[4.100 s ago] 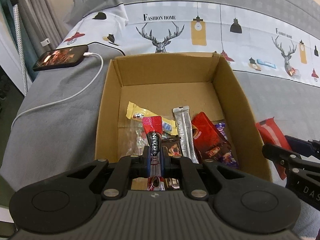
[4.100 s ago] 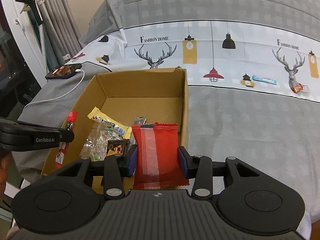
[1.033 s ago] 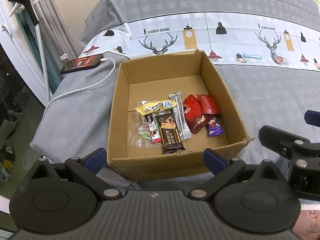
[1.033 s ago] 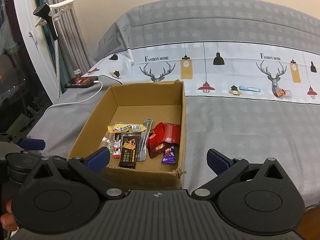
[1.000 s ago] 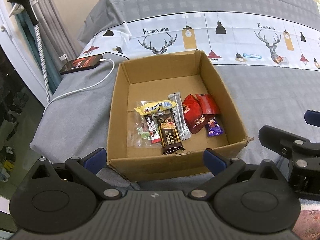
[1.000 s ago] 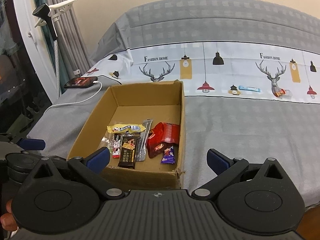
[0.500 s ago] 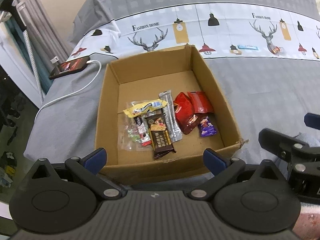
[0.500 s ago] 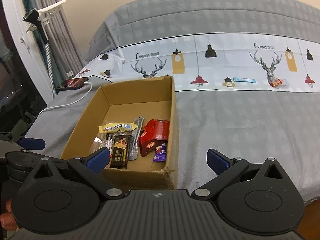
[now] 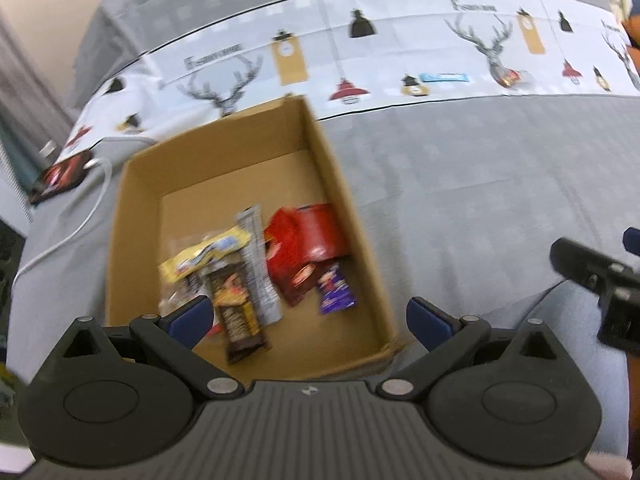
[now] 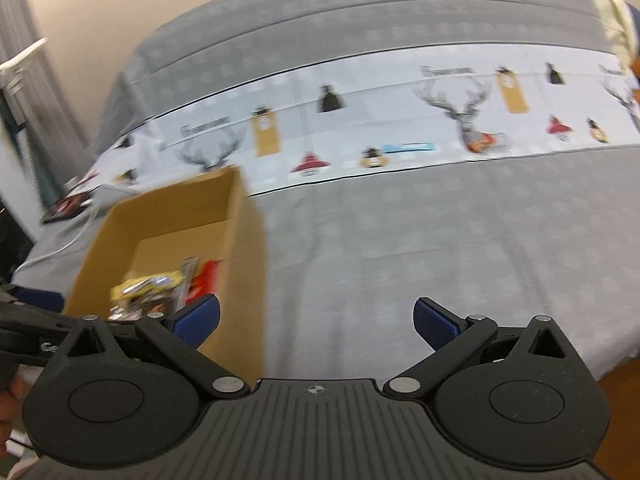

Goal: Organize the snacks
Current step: 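Lift both open tools out of the box and swing toward the bedspread, then grasp the blue bar with left tool while right tool grasps red-wrapped candy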

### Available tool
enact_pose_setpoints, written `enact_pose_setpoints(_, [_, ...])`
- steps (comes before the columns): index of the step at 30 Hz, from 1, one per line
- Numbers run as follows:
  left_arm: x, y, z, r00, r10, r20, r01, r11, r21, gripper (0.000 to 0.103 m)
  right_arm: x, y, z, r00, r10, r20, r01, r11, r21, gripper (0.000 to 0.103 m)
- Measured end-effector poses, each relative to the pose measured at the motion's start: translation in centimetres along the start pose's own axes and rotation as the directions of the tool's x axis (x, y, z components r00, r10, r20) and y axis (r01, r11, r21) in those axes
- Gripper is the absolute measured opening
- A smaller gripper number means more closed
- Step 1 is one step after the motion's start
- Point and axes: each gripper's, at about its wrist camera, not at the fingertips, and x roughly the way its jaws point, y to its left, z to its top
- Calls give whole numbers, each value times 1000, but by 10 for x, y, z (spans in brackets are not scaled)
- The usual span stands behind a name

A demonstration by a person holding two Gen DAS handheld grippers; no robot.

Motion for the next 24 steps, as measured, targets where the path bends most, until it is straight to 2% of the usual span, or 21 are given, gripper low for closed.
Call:
enact_pose_setpoints(8, [38,-52,61,997,-68,-38,71,995,73,103,27,-71,23,993,-120,9,118,990,81,103])
enact_pose_setpoints(12, [65,-75,104,995,-89,-45,93,991,93,103,50,-99,39,987,-163,14,161,983,90,103])
enact_pose_setpoints(18, [112,-111,184,997,-66,41,62,995,83,103,98,-148,75,973,-221,67,213,971,107,103])
enact_pose_setpoints(21, [154,-133,232,995,-56,78,50,995,82,103,130,-174,100,968,-230,99,220,970,101,103])
enact_pose_setpoints(24, [200,-157,274,989,-78,128,56,984,167,103,170,-200,127,964,-242,108,228,965,126,103])
